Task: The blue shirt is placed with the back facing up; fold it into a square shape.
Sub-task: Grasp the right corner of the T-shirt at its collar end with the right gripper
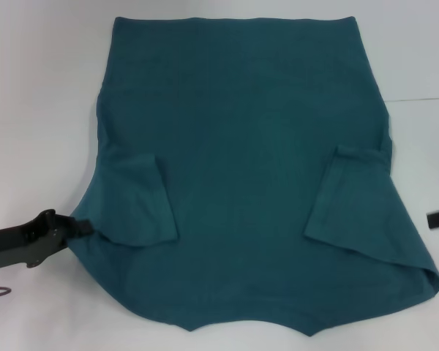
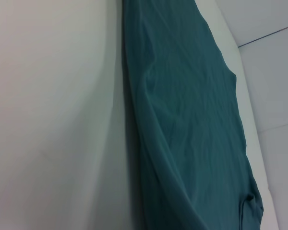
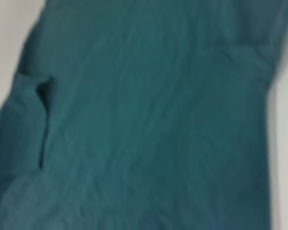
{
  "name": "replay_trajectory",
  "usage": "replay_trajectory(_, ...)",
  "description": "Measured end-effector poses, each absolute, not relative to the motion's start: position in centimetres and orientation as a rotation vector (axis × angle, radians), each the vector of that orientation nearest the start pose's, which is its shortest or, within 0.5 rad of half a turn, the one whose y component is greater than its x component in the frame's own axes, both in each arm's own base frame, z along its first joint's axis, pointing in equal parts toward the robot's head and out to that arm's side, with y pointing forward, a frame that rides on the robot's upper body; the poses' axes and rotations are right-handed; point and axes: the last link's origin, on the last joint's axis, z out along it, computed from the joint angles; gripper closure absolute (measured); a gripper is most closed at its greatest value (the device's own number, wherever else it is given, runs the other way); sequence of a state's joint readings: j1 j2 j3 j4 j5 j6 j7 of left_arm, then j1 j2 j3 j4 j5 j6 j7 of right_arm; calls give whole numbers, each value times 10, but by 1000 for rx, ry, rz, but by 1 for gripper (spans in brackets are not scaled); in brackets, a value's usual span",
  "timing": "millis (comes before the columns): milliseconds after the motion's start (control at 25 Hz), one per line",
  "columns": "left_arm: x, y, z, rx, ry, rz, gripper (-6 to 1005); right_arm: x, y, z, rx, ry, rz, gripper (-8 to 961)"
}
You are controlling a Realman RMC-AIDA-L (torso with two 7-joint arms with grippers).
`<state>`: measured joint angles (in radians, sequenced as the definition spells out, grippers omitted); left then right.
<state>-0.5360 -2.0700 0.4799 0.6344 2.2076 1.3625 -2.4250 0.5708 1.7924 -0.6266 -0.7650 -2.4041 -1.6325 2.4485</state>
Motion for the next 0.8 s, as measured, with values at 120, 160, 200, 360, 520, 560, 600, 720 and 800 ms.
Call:
replay_trajectory(120,-313,344,13,2229,2401,889,994,333,340,126,-2168,1812,81,221)
replay_trajectory(160,-313,344,13,2230,2402,889,994,334,339,124,-2178,1803,62,221)
replay_trajectory(200,-313,344,13,2231,2403,889,994,335,338,122,-2187,1794,44,221)
replay_trajectory(360,-314,344,13,2229,2409,890,994,338,336,118,-2199,1777,13,220)
replay_trajectory(520,-316,344,13,2230,2419,893,994,340,334,109,-2209,1778,-31,220)
replay_trajectory(560,-316,344,13,2230,2421,894,994,340,333,106,-2217,1774,-44,220)
replay_trajectory(600,-316,344,13,2230,2423,895,994,340,333,102,-2227,1771,-60,220)
replay_trajectory(720,-316,345,13,2231,2423,896,993,341,334,97,-2222,1757,-101,220)
replay_trajectory(800,-315,345,13,2233,2421,896,993,341,335,95,-2219,1754,-111,221)
